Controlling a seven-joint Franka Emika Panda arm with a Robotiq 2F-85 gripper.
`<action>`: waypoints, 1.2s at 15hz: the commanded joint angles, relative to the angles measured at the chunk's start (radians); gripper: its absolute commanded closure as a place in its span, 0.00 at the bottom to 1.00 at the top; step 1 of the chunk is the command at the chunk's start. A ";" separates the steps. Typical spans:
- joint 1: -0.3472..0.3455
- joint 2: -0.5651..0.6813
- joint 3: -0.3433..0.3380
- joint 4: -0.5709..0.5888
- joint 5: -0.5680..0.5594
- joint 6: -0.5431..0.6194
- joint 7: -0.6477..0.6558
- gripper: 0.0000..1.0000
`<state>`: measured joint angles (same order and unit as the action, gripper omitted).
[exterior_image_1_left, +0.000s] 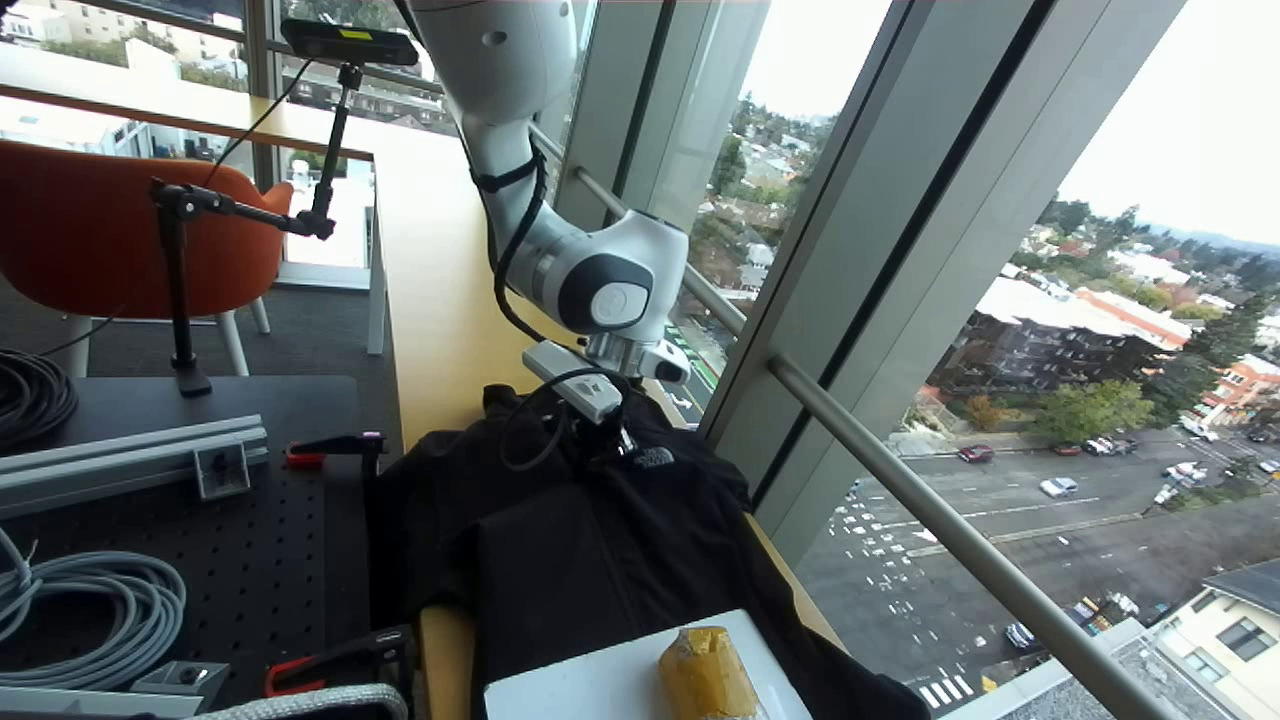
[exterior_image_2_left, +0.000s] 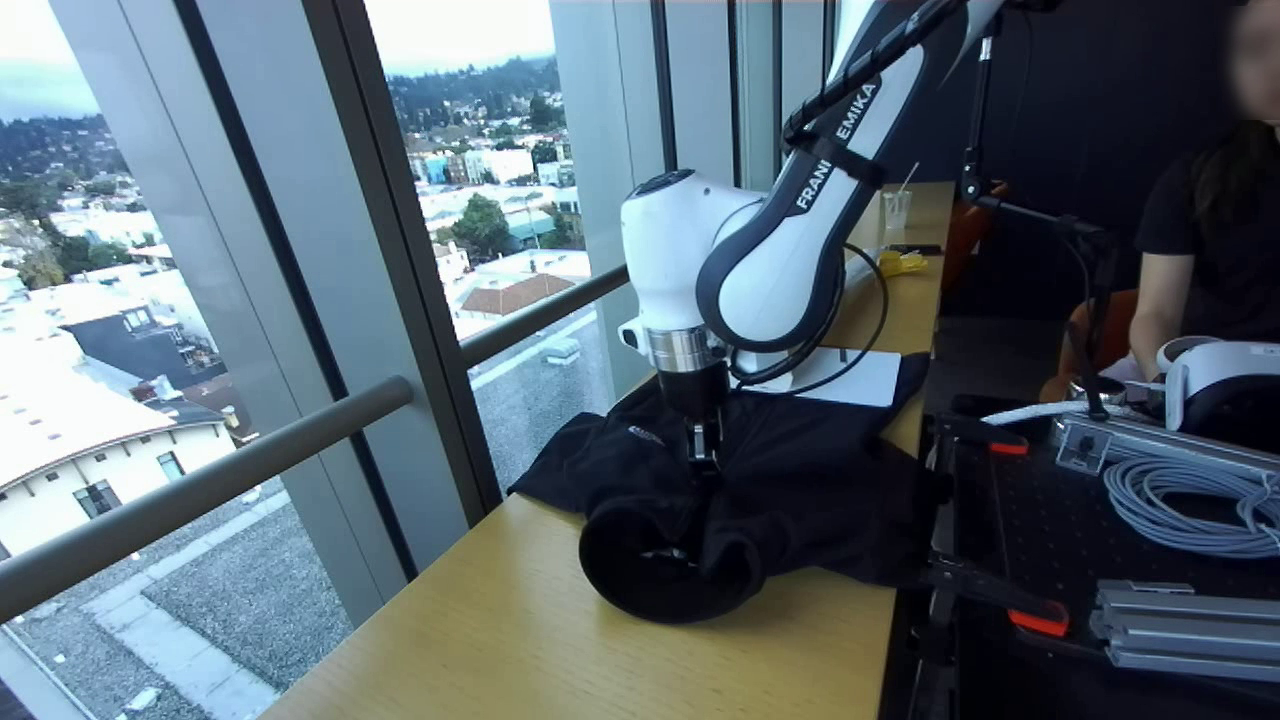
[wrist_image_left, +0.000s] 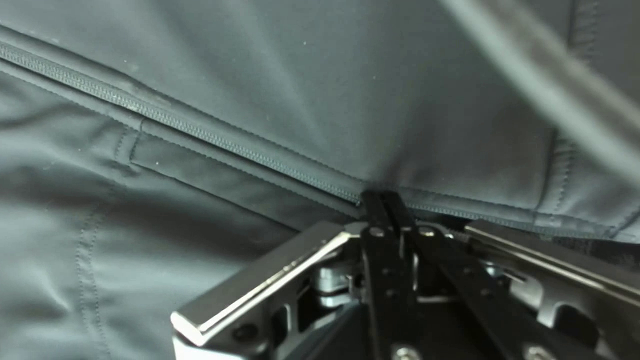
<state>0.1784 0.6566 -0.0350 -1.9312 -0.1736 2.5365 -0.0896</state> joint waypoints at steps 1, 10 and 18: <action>0.017 0.024 0.022 0.048 -0.028 -0.018 0.032 0.99; 0.065 0.002 0.043 0.047 -0.047 -0.025 0.038 0.99; 0.110 -0.009 0.066 0.056 -0.065 -0.025 0.047 0.99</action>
<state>0.2752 0.6549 0.0057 -1.8951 -0.2138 2.5313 -0.0752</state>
